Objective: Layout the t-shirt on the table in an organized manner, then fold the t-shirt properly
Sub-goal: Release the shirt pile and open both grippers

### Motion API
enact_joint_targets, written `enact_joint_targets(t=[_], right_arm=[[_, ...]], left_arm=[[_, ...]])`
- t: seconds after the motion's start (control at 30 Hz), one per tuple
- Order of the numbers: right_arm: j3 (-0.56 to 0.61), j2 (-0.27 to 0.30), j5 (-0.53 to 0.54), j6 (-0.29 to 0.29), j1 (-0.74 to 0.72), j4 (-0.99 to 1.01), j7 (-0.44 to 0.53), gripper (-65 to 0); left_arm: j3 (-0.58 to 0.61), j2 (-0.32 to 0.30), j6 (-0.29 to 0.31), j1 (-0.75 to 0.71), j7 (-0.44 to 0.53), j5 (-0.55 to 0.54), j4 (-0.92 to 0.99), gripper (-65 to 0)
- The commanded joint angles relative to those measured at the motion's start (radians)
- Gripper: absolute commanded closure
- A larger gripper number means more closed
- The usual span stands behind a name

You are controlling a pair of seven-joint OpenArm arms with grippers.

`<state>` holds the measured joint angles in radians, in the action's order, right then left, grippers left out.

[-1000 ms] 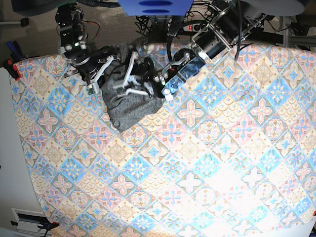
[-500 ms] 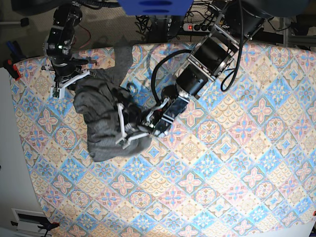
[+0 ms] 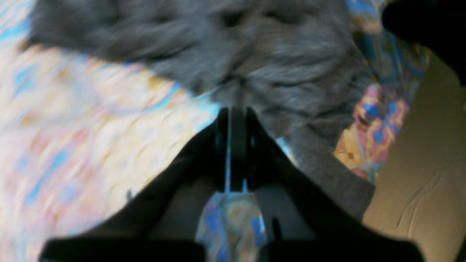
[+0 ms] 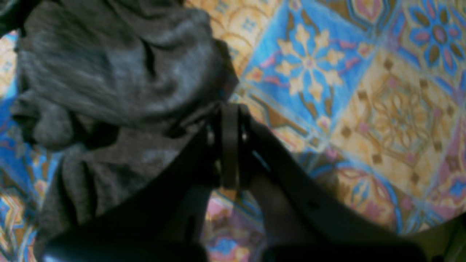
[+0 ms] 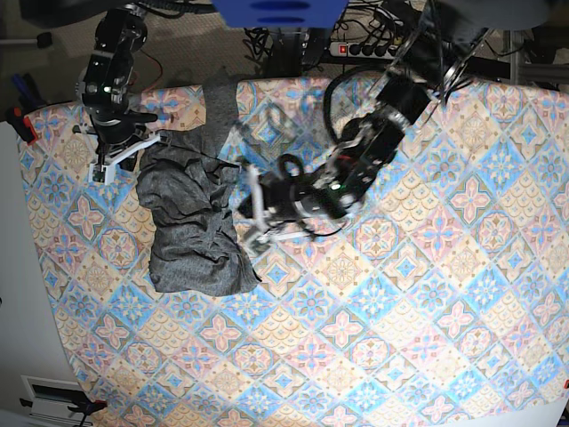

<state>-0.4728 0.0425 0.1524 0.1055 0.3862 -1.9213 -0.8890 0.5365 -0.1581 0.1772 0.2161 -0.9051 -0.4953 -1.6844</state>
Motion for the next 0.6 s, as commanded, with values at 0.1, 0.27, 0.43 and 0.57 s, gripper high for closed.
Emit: enact_joint_targets(t=[0.1, 0.27, 0.43, 0.57], right_arm=[[-0.008, 0.006, 0.005, 0.001, 0.003, -0.016, 0.018, 0.0], [-0.008, 0.006, 0.005, 0.001, 0.004, -0.016, 0.017, 0.0], [-0.011, 0.004, 0.005, 0.001, 0.006, -0.017, 0.017, 0.0], [-0.082, 0.003, 0.005, 0.001, 0.032, -0.017, 0.017, 0.0]], left_arm=[[-0.175, -0.079, -0.009, -0.137, 0.014, -0.007, -0.204, 0.0], [-0.37, -0.139, -0.009, -0.349, 0.019, -0.007, -0.372, 0.0], [-0.517, -0.145, -0.008, -0.534, 0.022, -0.006, -0.398, 0.0], [-0.589, -0.145, -0.003, -0.646, 0.024, -0.006, -0.398, 0.0]])
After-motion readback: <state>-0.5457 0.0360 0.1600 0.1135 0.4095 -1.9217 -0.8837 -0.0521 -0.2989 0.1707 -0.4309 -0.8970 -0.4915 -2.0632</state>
